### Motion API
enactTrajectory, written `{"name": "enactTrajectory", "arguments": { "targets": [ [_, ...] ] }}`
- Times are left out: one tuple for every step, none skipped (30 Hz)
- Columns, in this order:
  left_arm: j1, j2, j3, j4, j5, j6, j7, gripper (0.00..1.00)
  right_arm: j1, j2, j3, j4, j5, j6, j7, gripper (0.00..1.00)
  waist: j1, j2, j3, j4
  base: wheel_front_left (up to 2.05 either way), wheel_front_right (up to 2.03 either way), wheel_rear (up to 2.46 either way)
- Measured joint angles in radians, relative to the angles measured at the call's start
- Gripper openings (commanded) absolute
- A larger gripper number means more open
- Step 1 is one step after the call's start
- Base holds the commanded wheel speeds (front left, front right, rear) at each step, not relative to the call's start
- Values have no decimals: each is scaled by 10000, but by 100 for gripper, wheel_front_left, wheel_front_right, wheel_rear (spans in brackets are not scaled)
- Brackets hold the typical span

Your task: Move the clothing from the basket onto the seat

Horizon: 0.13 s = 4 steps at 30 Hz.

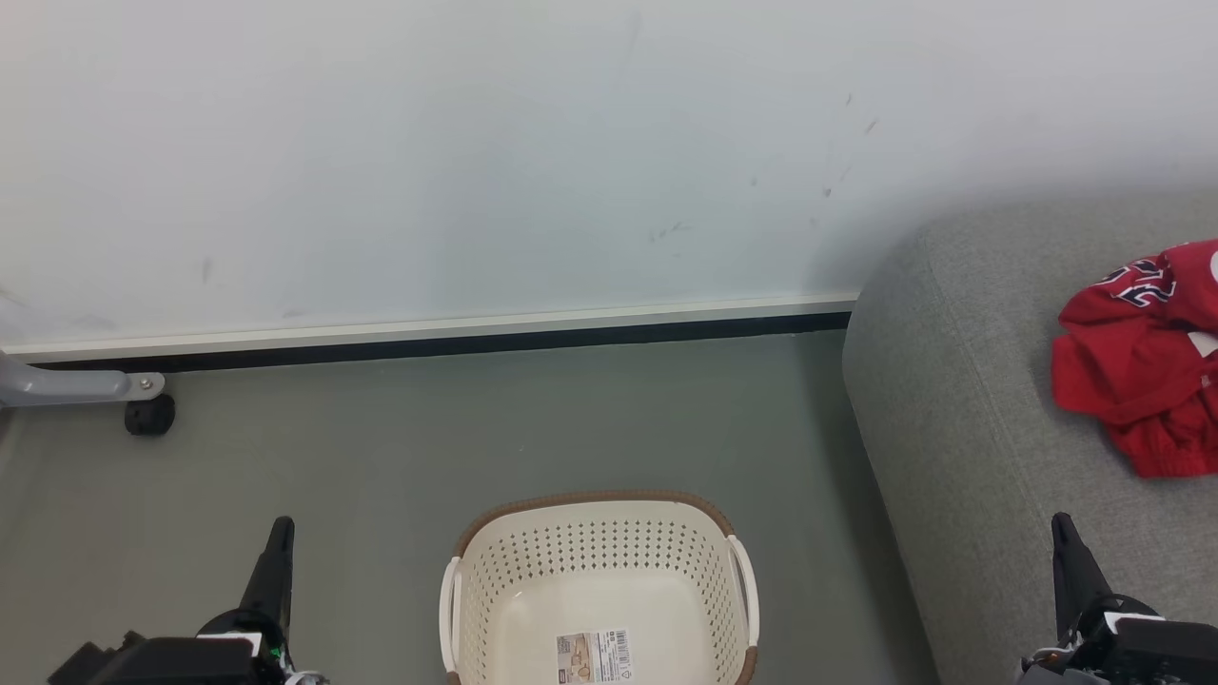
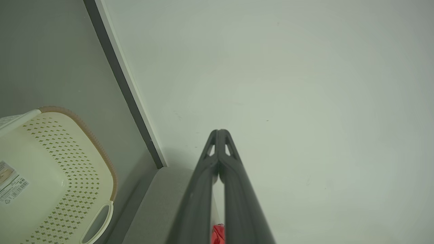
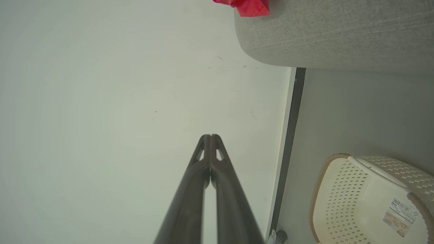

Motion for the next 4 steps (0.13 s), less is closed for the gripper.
{"name": "enactTrajectory", "arguments": {
  "targets": [
    [0, 0, 0, 0, 0, 0, 0, 0, 0, 0, 0, 0, 0, 0, 0, 0, 0, 0, 0, 0, 0, 0, 0],
    [0, 0, 0, 0, 0, 0, 0, 0, 0, 0, 0, 0, 0, 0, 0, 0, 0, 0, 0, 0, 0, 0, 0],
    [0, 0, 0, 0, 0, 0, 0, 0, 0, 0, 0, 2, 0, 0, 0, 0, 0, 0, 0, 0, 0, 0, 0],
    [0, 0, 0, 0, 0, 0, 0, 0, 0, 0, 0, 2, 0, 0, 0, 0, 0, 0, 0, 0, 0, 0, 0]
  ]
}}
